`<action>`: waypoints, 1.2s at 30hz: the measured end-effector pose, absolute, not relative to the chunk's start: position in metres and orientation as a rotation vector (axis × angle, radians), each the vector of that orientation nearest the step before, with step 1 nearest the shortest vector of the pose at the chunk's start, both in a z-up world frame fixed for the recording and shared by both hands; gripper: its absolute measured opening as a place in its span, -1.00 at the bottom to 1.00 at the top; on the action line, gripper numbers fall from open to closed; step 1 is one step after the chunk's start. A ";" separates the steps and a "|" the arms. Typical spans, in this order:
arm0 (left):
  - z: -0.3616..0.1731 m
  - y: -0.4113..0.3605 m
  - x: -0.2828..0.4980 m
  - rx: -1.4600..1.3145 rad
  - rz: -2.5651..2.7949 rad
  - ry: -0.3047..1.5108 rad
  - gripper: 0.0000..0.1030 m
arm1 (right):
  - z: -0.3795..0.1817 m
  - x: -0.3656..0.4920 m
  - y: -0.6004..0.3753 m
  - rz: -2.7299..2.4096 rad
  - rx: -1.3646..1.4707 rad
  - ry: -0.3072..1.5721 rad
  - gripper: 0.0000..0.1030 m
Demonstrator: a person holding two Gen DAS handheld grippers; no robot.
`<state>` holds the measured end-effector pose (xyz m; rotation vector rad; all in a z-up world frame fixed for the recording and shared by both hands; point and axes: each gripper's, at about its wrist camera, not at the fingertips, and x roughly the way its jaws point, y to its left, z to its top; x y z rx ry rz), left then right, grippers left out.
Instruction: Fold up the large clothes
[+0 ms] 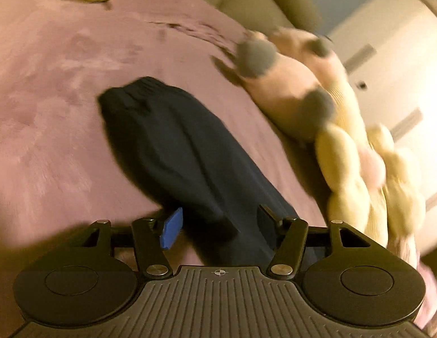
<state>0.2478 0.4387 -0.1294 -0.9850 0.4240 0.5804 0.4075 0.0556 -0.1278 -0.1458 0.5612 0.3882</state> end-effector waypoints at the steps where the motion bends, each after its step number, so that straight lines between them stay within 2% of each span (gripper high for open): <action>1: -0.135 0.448 0.247 -1.017 0.586 0.415 0.01 | -0.134 0.415 0.061 0.379 -0.146 0.579 -0.71; 2: -0.141 0.455 0.247 -1.053 0.596 0.408 -0.30 | -0.138 0.414 0.066 0.369 -0.149 0.599 -0.71; 3: -0.146 0.463 0.246 -1.085 0.604 0.399 -0.51 | -0.148 0.420 0.070 0.364 -0.157 0.628 -0.71; 6: -0.158 0.474 0.247 -1.162 0.569 0.367 -0.71 | -0.158 0.421 0.075 0.372 -0.170 0.625 -0.70; 9: -0.153 0.472 0.242 -1.142 0.552 0.360 -0.81 | -0.159 0.420 0.079 0.369 -0.193 0.621 -0.70; 15: -0.118 0.464 0.237 -1.044 0.486 0.315 -0.84 | -0.154 0.411 0.079 0.328 -0.194 0.609 -0.70; 20: -0.070 0.429 0.251 -0.920 0.334 0.283 -0.85 | -0.159 0.410 0.095 0.313 -0.304 0.617 -0.70; 25: -0.027 0.330 0.292 -0.723 0.052 0.322 -0.85 | -0.142 0.409 0.049 0.357 -0.062 0.643 -0.72; 27: -0.027 0.278 0.314 -0.659 -0.049 0.378 -0.85 | -0.133 0.398 0.018 0.348 0.038 0.629 -0.87; 29: -0.037 0.220 0.335 -0.558 -0.119 0.448 -0.85 | -0.125 0.385 -0.012 0.339 0.120 0.621 -0.86; 32: -0.066 0.148 0.361 -0.445 -0.170 0.573 -0.80 | -0.117 0.369 -0.064 0.312 0.235 0.616 -0.85; 33: -0.076 0.131 0.366 -0.414 -0.176 0.616 -0.71 | -0.117 0.368 -0.081 0.300 0.278 0.632 -0.85; 34: -0.089 0.114 0.374 -0.382 -0.176 0.674 -0.56 | -0.119 0.367 -0.094 0.303 0.316 0.643 -0.84; 36: -0.110 0.097 0.379 -0.352 -0.127 0.731 0.13 | -0.123 0.368 -0.119 0.315 0.402 0.677 -0.78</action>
